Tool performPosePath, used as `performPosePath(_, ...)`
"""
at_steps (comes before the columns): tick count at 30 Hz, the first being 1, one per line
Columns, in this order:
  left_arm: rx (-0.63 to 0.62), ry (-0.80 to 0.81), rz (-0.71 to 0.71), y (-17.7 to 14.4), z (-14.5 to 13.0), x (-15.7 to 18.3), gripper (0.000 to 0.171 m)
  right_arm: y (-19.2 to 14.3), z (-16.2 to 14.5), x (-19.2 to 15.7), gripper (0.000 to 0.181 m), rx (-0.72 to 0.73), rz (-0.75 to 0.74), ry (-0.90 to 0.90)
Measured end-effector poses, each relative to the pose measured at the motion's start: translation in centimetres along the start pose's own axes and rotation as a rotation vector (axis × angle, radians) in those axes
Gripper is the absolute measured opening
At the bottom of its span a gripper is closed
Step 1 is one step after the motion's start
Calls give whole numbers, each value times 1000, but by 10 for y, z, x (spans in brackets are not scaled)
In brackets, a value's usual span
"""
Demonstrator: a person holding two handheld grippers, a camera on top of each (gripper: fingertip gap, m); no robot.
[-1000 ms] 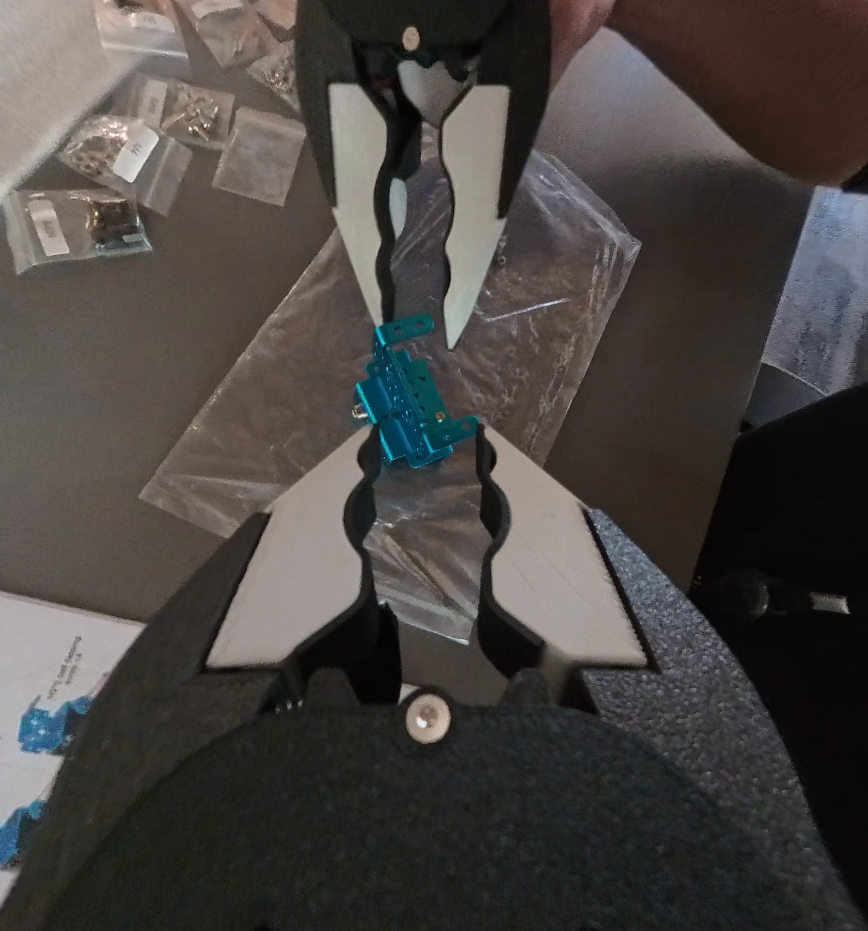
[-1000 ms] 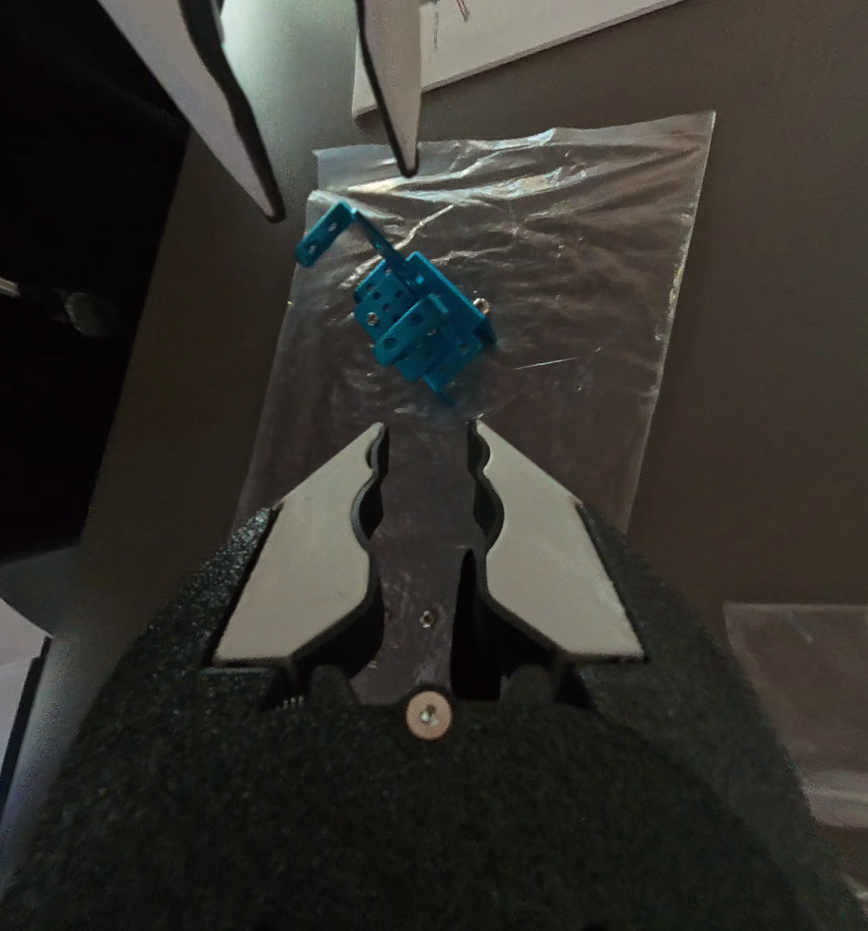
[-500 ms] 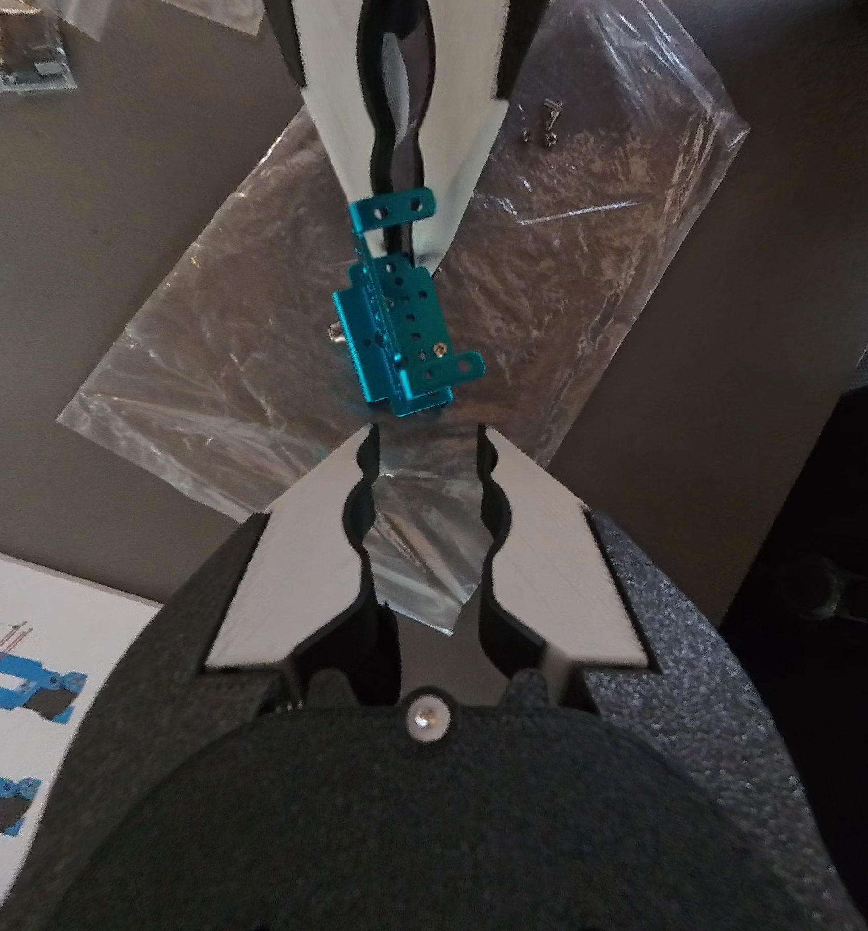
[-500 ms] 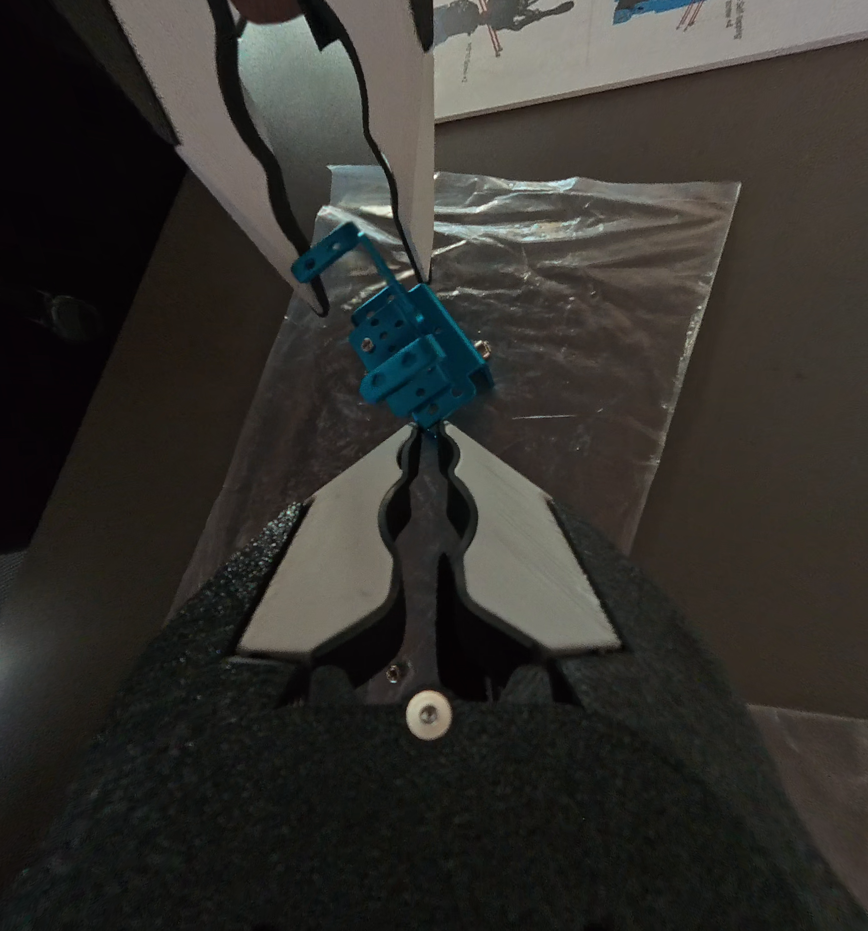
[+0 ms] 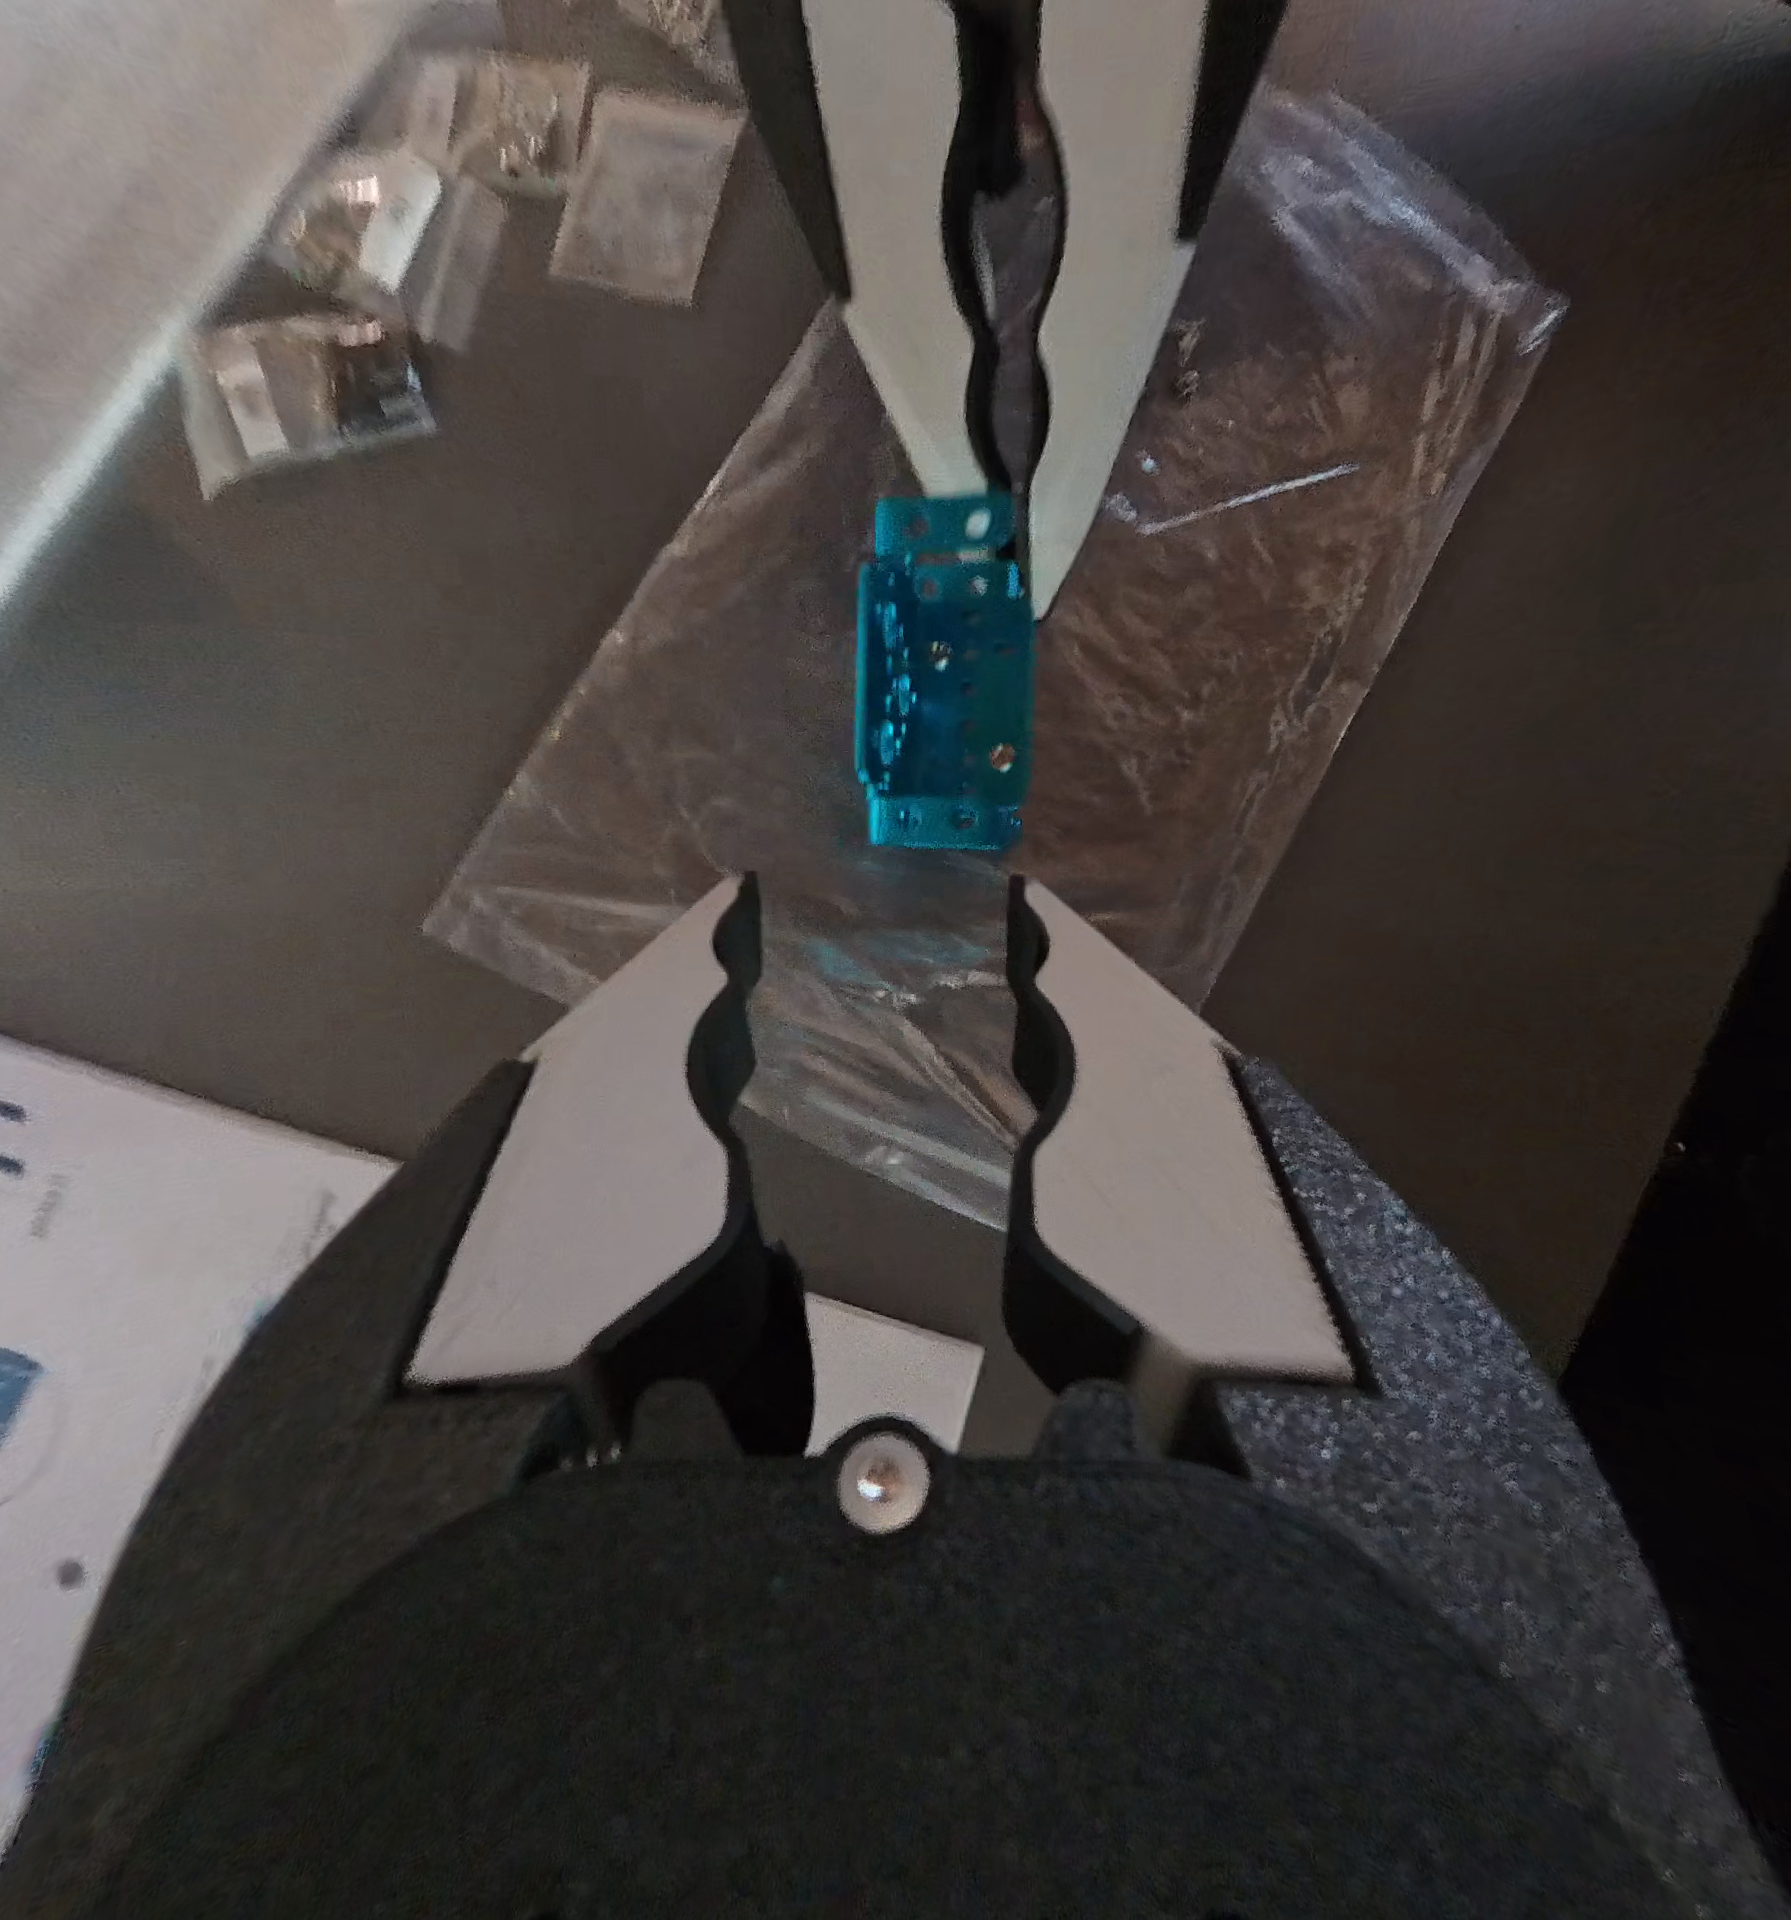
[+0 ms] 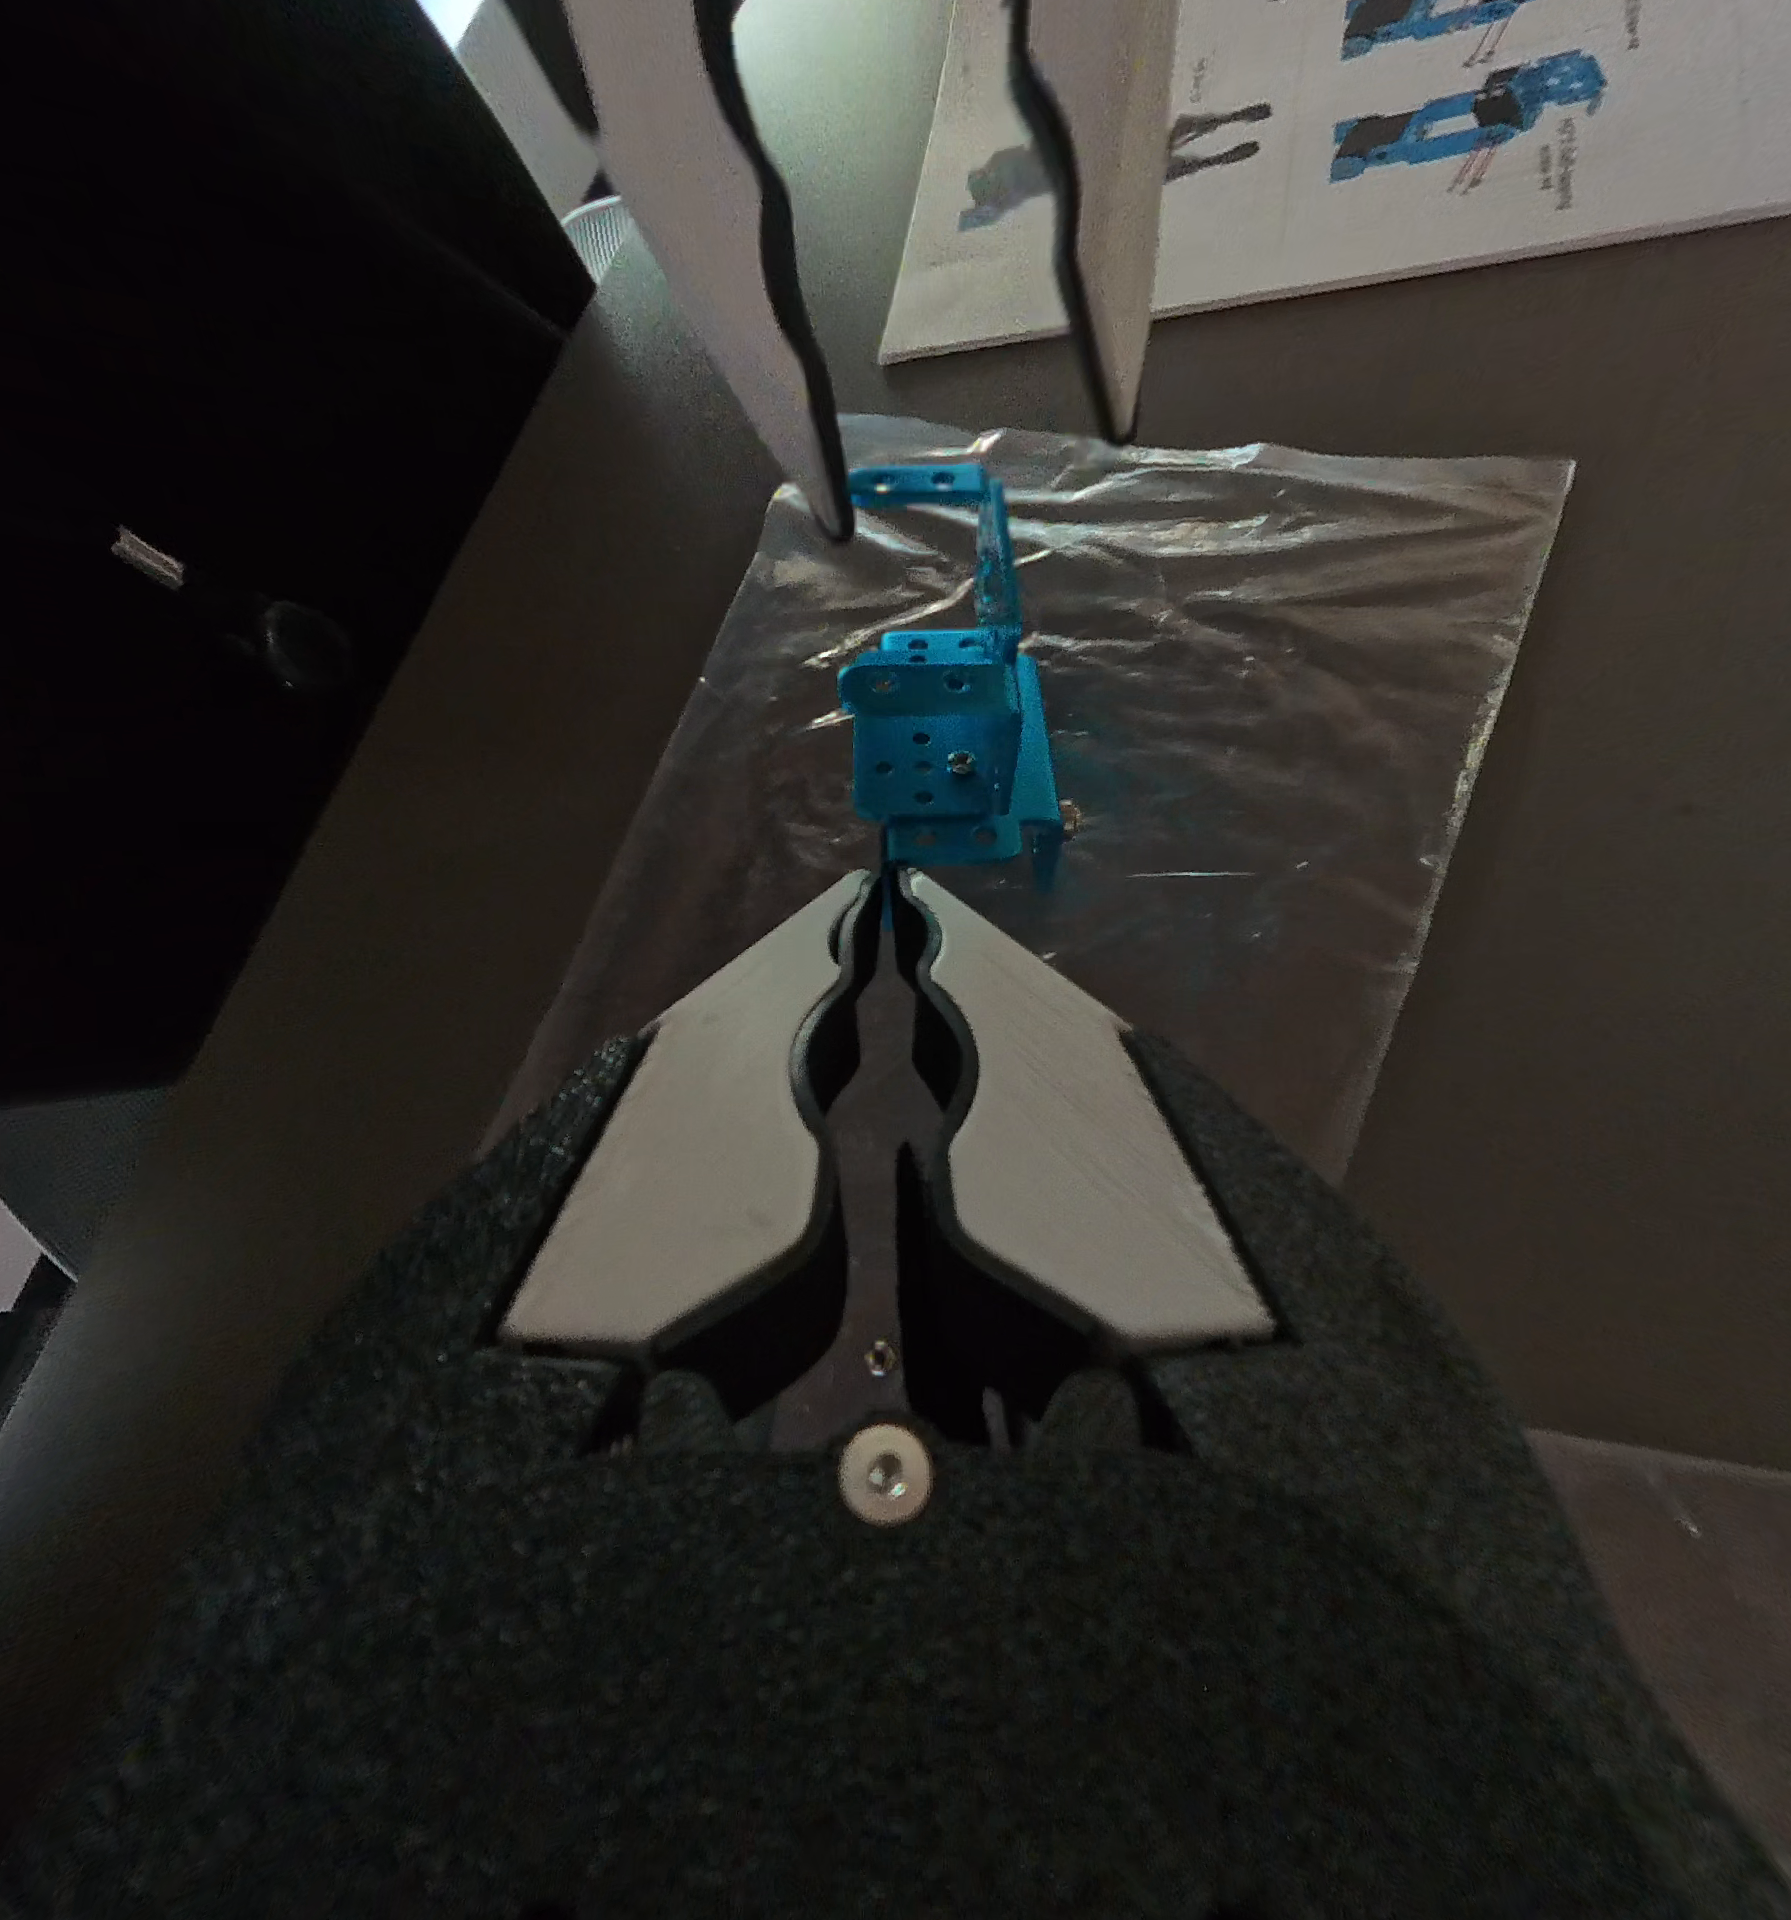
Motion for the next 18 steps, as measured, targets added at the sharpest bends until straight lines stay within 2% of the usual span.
performPosePath(6, 44, 167, -153, -11, 21, 8, 46, -3, 4, -4, 1, -40, -33, -32)
performPosePath(10, 73, 177, -197, -12, 28, 4, 44, -14, 10, -4, 1, -96, -87, -40)
performPosePath(13, 114, 167, -237, -10, 32, 3, 44, -28, 7, -1, 1, -227, -179, -47)
performPosePath(18, 179, 191, -274, 0, 38, 6, 44, -55, -1, 1, 1, -559, -338, -27)
Point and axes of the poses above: each gripper's, where its closed fingertips meet, y out along the fingers, z out of its top, x = y × z across the jaws, the point moved 2 cm from there along -y, back along the fingers, and after that the axes turned 11 degrees about -z, right-handed, at the moved point
